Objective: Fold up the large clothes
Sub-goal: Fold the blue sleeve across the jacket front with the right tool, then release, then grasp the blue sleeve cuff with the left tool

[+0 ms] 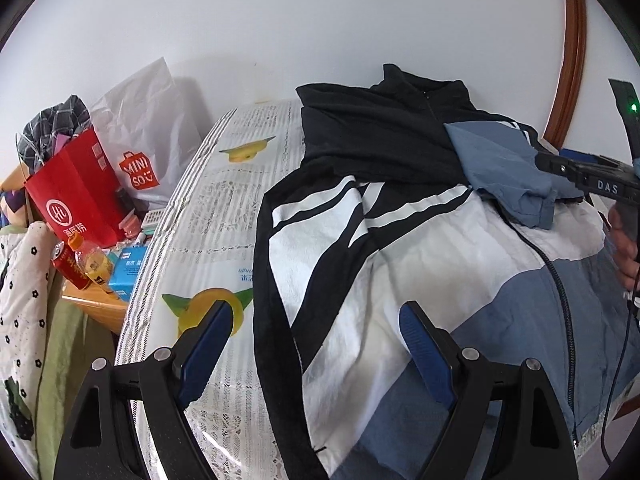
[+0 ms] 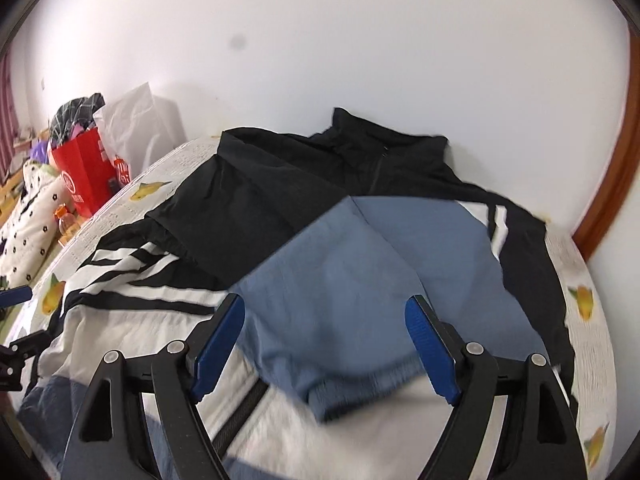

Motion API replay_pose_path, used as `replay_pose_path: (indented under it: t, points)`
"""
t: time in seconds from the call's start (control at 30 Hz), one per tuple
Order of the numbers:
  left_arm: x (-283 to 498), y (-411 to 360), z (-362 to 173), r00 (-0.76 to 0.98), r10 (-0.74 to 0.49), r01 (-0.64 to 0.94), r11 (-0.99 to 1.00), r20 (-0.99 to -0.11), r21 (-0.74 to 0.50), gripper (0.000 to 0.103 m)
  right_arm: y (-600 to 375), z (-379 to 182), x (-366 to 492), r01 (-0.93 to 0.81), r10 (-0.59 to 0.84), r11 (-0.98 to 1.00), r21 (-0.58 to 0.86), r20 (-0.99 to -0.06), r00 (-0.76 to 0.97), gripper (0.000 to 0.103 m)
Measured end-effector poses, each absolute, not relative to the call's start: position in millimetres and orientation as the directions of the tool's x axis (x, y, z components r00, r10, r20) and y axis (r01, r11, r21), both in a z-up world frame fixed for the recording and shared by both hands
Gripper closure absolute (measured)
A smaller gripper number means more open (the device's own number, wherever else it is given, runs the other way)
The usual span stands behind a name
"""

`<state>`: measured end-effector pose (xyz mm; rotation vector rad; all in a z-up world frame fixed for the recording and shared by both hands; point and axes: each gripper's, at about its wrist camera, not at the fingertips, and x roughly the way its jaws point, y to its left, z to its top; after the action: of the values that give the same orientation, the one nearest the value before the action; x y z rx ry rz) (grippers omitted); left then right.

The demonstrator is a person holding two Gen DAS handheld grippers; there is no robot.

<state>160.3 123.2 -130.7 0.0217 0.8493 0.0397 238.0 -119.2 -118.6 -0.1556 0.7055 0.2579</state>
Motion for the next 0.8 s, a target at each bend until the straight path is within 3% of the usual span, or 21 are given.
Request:
replay_pose_path:
  t: [0.27, 0.33, 0.4, 0.47, 0.8]
  points:
    - [157.9, 99.1, -119.8, 0.676, -0.019, 0.021, 1.000, -0.737, -0.006, 0.019, -177.2, -106.4, 195.8, -0.193, 0.125, 0.980, -0.042, -0.625, 0.771, 0.022]
    - [158.9, 88.4, -114.0, 0.685, -0.039, 0.041, 0.999, -0.728, -0.015, 0.020, -197.5, -102.6, 186.1, -0.163, 0.112, 0.986, -0.028, -0.617, 0.779, 0.026]
    - [160.9, 75.6, -108.0, 0.691, -0.039, 0.059, 0.998, -0.722, 0.003, 0.020, -219.6, -100.7, 176.3, -0.111, 0.061, 0.993, -0.043, -0.619, 0.783, 0.040]
    - [163.9, 63.1, -103.6, 0.694, -0.043, 0.075, 0.997, -0.718, 0.013, 0.020, -238.8, -99.7, 168.5, -0.074, 0.021, 0.996, -0.058, -0.633, 0.774, 0.044]
    - [188.6, -8.7, -82.7, 0.678, -0.092, 0.184, 0.982, -0.729, 0.047, 0.019, -315.9, -108.2, 131.1, 0.109, -0.114, 0.993, -0.050, -0.677, 0.727, 0.053]
